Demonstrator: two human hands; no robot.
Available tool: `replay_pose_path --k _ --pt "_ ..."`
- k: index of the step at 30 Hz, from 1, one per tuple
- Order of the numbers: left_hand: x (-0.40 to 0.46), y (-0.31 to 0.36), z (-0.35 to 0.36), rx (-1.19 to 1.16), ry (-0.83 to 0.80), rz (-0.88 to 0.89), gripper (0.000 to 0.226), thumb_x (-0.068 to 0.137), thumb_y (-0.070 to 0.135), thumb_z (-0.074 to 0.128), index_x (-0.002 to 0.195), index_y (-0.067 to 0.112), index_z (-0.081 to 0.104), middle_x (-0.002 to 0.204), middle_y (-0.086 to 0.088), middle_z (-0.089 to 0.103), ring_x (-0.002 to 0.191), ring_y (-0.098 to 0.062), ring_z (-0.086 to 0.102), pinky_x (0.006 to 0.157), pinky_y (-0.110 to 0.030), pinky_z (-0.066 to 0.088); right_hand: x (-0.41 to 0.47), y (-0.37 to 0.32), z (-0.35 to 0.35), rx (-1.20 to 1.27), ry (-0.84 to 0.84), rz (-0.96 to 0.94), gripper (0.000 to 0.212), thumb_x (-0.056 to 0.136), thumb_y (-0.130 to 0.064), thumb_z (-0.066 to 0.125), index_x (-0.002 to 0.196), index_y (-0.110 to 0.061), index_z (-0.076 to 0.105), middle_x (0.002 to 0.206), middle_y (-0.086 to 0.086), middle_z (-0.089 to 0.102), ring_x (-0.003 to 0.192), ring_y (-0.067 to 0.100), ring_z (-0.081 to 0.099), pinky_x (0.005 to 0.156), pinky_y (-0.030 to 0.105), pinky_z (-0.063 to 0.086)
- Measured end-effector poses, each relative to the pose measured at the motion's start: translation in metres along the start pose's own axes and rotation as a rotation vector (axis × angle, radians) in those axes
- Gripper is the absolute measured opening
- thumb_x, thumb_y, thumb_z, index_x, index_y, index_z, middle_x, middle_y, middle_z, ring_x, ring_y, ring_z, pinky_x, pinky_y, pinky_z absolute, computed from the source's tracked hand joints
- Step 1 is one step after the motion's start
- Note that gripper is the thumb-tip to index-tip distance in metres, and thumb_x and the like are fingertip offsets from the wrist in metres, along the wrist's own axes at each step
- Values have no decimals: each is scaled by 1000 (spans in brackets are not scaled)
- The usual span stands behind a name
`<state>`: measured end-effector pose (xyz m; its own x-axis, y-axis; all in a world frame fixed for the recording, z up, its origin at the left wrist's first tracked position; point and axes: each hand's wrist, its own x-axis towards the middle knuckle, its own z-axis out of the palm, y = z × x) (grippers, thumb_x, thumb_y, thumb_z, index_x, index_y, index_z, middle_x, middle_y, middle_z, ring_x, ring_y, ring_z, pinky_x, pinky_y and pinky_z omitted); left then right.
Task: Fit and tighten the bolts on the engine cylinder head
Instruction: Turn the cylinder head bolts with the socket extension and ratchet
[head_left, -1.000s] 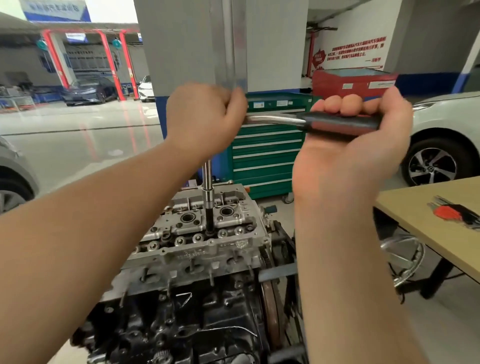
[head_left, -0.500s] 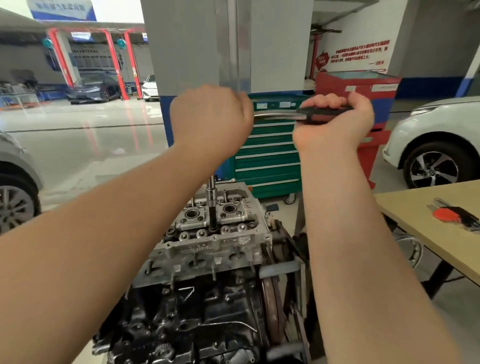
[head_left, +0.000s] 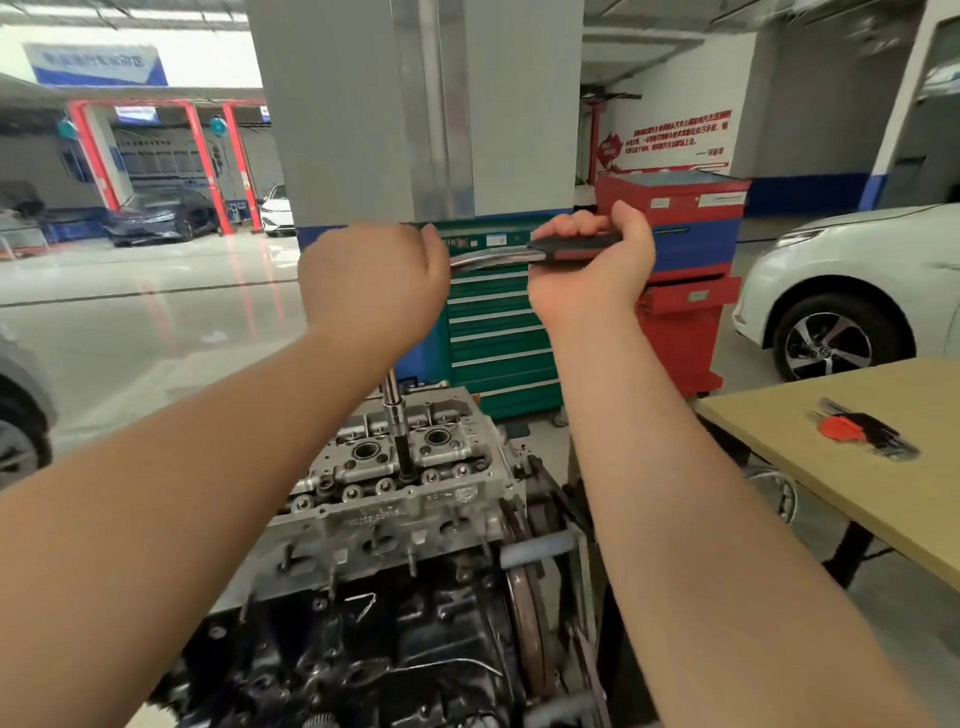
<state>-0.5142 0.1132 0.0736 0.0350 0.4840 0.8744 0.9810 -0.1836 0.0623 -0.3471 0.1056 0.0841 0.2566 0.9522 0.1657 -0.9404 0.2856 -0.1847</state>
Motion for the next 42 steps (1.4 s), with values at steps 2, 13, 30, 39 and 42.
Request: replay_pose_path --k 2,13,30,39,42 --pt "0 12 -2 80 -13 31 53 103 35 32 53 16 32 52 -5 30 50 -26 33 52 -31 18 10 -1 1 -4 82 31 35 101 -24 48 68 -18 41 59 -3 40 51 17 39 61 30 37" --pt "12 -24 3 -832 -161 -66 56 99 28 44 45 27 60 45 5 56 45 -5 49 53 -27 40 -103 44 5 -335 -364 -637 13 93 -14 60 81 -14 57 68 4 55 66 20 55 66 31 51" --pt "14 -21 9 -907 -272 -78 48 98 32 56 58 8 64 51 -5 60 46 -11 51 49 -24 42 -104 26 -24 -363 -448 -553 17 91 -20 65 74 -19 66 77 5 63 80 23 62 79 36 54" --pt "9 3 9 33 -29 55 50 96 38 34 55 11 43 52 -8 40 47 -27 34 48 -31 19 5 0 -8 -29 29 -33 30 99 -16 47 69 -16 43 64 0 41 54 19 41 63 33 41" --pt "18 -17 16 -537 -209 31 50 98 35 45 58 12 65 56 -12 61 59 -34 60 58 -45 49 -53 5 -10 -111 -190 -215 23 95 -14 55 72 -14 53 68 5 50 62 22 51 69 37 51"
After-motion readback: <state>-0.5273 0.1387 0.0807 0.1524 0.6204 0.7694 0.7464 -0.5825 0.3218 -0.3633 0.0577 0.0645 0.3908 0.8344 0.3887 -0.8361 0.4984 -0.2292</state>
